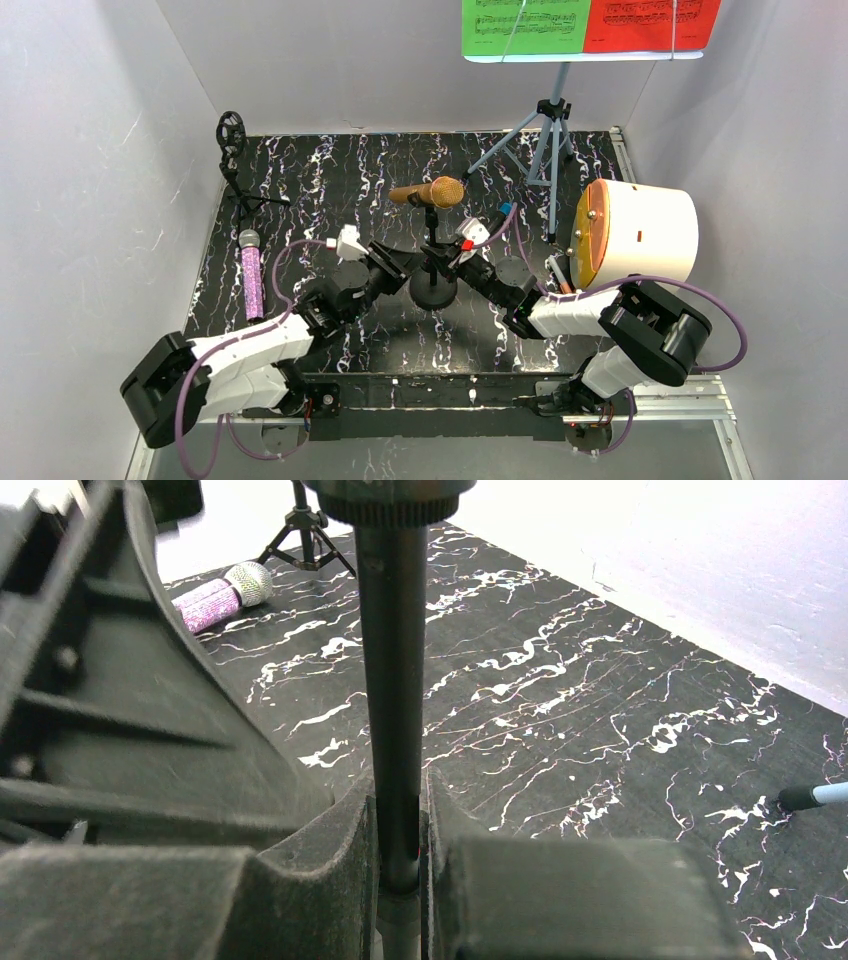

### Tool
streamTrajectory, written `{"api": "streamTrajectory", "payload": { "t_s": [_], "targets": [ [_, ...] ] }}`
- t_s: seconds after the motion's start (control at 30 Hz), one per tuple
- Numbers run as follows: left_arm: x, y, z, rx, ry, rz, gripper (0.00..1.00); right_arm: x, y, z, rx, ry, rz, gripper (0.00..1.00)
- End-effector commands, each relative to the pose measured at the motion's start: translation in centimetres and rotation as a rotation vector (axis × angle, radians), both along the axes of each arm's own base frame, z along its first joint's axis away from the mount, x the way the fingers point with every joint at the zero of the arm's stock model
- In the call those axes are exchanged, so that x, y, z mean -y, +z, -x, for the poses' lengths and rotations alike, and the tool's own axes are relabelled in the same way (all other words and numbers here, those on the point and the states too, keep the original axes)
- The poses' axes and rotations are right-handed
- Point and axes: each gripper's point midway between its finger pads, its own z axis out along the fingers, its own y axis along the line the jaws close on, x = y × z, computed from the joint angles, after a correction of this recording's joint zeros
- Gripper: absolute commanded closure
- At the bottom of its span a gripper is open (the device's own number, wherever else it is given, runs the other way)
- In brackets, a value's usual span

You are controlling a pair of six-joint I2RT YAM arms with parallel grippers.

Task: Pack up the instrument practice props
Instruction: Unscrew the knob on the microphone stand.

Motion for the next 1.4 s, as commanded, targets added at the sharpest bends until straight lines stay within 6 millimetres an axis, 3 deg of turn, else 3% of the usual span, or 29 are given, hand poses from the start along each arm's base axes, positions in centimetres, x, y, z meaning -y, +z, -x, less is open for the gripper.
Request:
{"api": "streamTrajectory", "payload": {
  "t_s": [0.0,0.1,0.3,0.43,0.57,0.7,0.97,1.1,1.37],
  "targets": [
    [-1.8,3.5,-1.4,0.201,0.013,-0.288,0.61,-0.7,0.9,0.0,0.014,0.012,-0.016,0.99],
    [-2.4,4.9,-1.7,0.326,-0.043,-0.487,0.55,-0.8,0.9,0.0,0.013,0.019,-0.017,0.99],
    [-4.3,5.2,-1.8,0.502,-0.112,-0.786,0.39,-0.8,0.9,0.0,0.013,0.018,-0.019,0.99],
    [-4.4,4.6,-1.4,0.615,-0.205,-0.942,0.31,-0.9,0.8,0.0,0.010,0.021,-0.017,0.99],
    [-3.5,3.3,-0.2,0.780,-0.310,-1.122,0.30,-0.9,0.8,0.1,0.009,0.025,-0.017,0.99],
    [-1.7,3.4,1.9,1.080,-0.396,-1.282,0.28,-0.9,0.8,0.1,0.009,0.022,-0.019,0.99],
    [-0.2,2.3,2.6,1.404,-0.428,-1.514,0.28,-0.9,0.8,0.1,0.009,0.023,-0.020,0.99],
    [0.6,2.3,2.5,1.468,-0.404,-1.607,0.31,-0.9,0.8,0.0,0.010,0.021,-0.019,0.99],
    [1.9,2.2,2.0,1.476,-0.391,-1.611,0.41,-0.9,0.7,0.0,0.008,0.019,-0.018,0.99]
  ]
}}
